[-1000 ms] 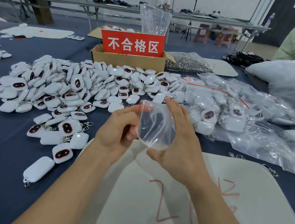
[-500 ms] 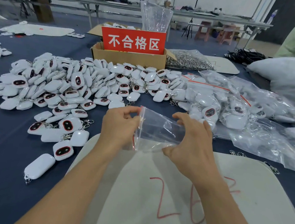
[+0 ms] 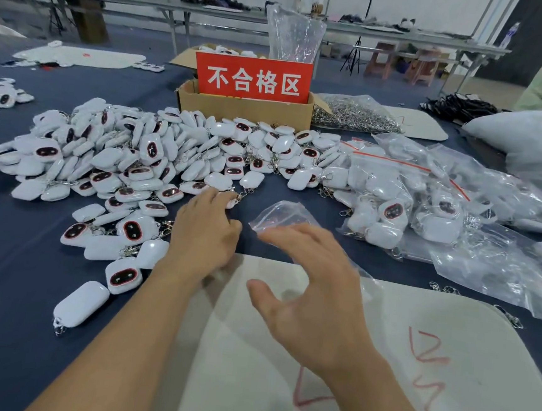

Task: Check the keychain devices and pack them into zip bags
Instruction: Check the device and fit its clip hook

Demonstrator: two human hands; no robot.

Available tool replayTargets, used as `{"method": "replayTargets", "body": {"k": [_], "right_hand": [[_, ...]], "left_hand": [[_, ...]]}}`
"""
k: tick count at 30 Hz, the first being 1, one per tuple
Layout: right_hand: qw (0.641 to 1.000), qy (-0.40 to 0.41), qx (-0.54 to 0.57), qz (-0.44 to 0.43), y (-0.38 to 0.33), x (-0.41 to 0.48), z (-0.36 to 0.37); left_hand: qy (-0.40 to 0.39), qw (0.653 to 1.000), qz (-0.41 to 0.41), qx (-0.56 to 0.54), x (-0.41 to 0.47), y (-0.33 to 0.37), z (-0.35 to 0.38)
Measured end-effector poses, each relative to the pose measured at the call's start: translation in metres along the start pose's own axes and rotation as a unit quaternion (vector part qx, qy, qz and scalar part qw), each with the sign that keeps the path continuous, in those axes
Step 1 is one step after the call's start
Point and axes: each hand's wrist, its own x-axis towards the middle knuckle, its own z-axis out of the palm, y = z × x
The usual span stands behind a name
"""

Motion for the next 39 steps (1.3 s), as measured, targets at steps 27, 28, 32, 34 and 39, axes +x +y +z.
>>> {"method": "replayTargets", "body": {"k": [27, 28, 32, 34, 39], "right_hand": [[0.996, 0.084, -0.037, -0.012, -0.002, 0.01, 0.007], [0.998, 0.048, -0.026, 0.014, -0.002, 0.01, 0.01], [0.993, -0.02, -0.008, 0.117, 0.011, 0.007, 0.01], [0.987, -0.003, 0.036, 0.158, 0.014, 0.006, 0.008], [0.906, -0.024, 0.29, 0.309, 0.008, 0.01, 0.009]], "left_hand": [[-0.197, 0.837, 0.007, -0.51, -0.032, 0.042, -0.035], [-0.212, 0.834, 0.032, -0.509, -0.033, 0.041, -0.037], [-0.208, 0.817, 0.029, -0.537, -0.03, 0.036, -0.039], [-0.215, 0.804, 0.028, -0.554, -0.028, 0.033, -0.041], [-0.209, 0.753, 0.008, -0.624, -0.032, 0.043, -0.036]]}}
